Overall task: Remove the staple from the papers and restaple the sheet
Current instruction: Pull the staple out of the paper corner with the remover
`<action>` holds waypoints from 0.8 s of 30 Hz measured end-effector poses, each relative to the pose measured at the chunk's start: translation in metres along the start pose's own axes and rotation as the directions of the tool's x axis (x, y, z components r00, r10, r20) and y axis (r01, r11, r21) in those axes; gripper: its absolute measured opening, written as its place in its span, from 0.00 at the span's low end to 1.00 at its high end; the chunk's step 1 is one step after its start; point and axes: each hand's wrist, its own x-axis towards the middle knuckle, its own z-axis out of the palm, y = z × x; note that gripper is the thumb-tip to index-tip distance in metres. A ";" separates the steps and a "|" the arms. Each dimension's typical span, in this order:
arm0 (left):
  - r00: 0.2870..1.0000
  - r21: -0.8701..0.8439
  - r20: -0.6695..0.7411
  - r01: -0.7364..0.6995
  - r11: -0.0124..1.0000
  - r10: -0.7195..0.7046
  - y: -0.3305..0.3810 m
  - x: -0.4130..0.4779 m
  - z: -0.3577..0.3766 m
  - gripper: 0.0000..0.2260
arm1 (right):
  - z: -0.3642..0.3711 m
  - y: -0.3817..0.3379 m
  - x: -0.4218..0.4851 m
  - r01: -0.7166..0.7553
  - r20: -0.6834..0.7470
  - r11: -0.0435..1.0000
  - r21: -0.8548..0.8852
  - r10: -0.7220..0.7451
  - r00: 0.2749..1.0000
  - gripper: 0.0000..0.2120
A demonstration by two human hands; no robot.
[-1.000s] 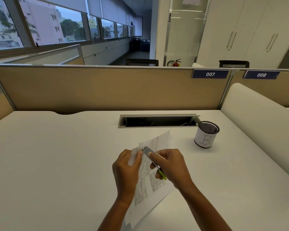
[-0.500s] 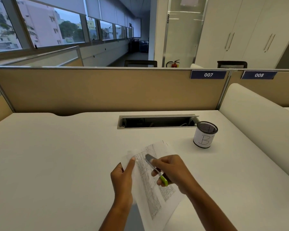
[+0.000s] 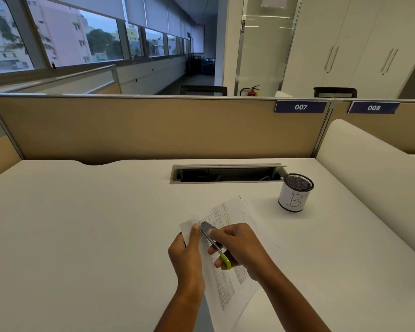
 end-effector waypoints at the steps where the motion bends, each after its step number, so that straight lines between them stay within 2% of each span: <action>1: 1.000 0.009 -0.010 -0.012 1.000 0.012 0.000 -0.001 0.001 0.04 | 0.000 0.000 0.000 0.005 -0.003 1.000 0.008 -0.005 1.000 0.11; 16: 0.992 -0.038 -0.109 -0.074 0.997 0.069 -0.005 0.000 0.011 0.01 | 0.013 0.001 -0.001 0.012 -0.029 0.985 0.175 -0.007 1.000 0.12; 20: 0.992 -0.055 -0.090 -0.097 0.994 0.092 -0.003 0.002 0.012 0.08 | 0.017 0.000 -0.002 0.001 -0.041 0.967 0.256 0.009 0.999 0.12; 24: 0.991 -0.049 -0.102 -0.097 0.994 0.092 -0.002 0.003 0.013 0.09 | 0.020 -0.001 -0.003 -0.038 -0.031 0.940 0.338 0.051 0.998 0.13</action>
